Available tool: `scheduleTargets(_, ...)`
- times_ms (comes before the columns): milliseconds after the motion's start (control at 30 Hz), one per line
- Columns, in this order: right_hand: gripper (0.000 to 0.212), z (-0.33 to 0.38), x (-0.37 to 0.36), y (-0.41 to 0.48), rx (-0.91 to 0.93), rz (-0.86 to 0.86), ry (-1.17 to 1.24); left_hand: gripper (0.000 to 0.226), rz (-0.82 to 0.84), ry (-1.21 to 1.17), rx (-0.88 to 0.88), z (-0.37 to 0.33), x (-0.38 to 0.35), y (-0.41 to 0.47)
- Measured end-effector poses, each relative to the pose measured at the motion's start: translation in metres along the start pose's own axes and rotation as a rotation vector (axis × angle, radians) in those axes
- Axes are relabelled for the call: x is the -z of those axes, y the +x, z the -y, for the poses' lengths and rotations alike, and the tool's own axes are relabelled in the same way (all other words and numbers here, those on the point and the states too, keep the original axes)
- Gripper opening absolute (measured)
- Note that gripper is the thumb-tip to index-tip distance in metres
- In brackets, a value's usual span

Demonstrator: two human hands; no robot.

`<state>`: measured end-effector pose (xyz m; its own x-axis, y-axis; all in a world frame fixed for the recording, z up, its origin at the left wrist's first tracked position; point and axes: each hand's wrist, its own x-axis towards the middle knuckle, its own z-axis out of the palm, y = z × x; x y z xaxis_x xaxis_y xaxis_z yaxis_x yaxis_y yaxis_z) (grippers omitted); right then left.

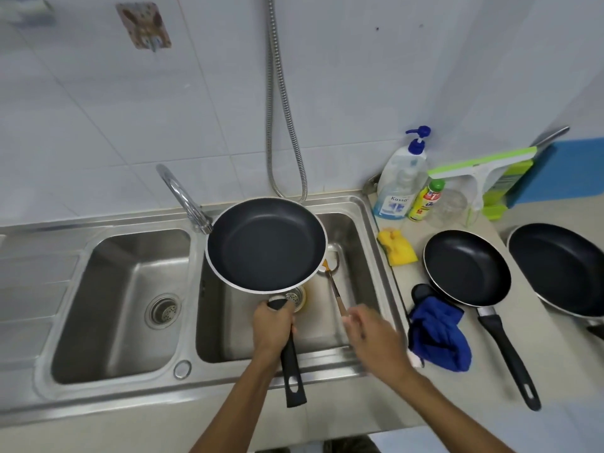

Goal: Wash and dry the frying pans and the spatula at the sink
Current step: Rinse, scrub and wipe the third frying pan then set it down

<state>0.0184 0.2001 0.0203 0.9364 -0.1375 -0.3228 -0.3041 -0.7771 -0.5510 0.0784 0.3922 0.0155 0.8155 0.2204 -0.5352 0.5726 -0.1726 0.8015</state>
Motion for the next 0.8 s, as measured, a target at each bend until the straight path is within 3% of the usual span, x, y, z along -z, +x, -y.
scheduleTargets(100,0.041,0.05,-0.015,-0.019,-0.315,0.461,0.699,0.015,-0.103,-0.029,-0.013,-0.003,-0.018,-0.009)
scheduleTargets(200,0.054,0.065,-0.022,-0.032,-0.394,0.586,0.915,0.016,-0.146,-0.053,-0.003,-0.004,-0.026,-0.018)
scheduleTargets(333,0.06,0.061,-0.035,-0.045,-0.338,0.5,0.909,0.027,-0.143,-0.081,-0.014,0.004,-0.029,-0.026)
scheduleTargets(467,0.048,0.062,-0.037,-0.068,-0.218,0.306,0.799,0.029,-0.082,-0.095,-0.026,0.016,-0.03,-0.042)
scheduleTargets(667,0.042,0.052,-0.026,-0.103,-0.132,0.117,0.704,0.049,0.019,-0.075,-0.141,0.035,-0.038,-0.054)
scheduleTargets(800,0.031,0.034,-0.004,-0.13,-0.087,-0.012,0.68,0.025,0.076,-0.068,-0.201,0.001,-0.049,-0.107)
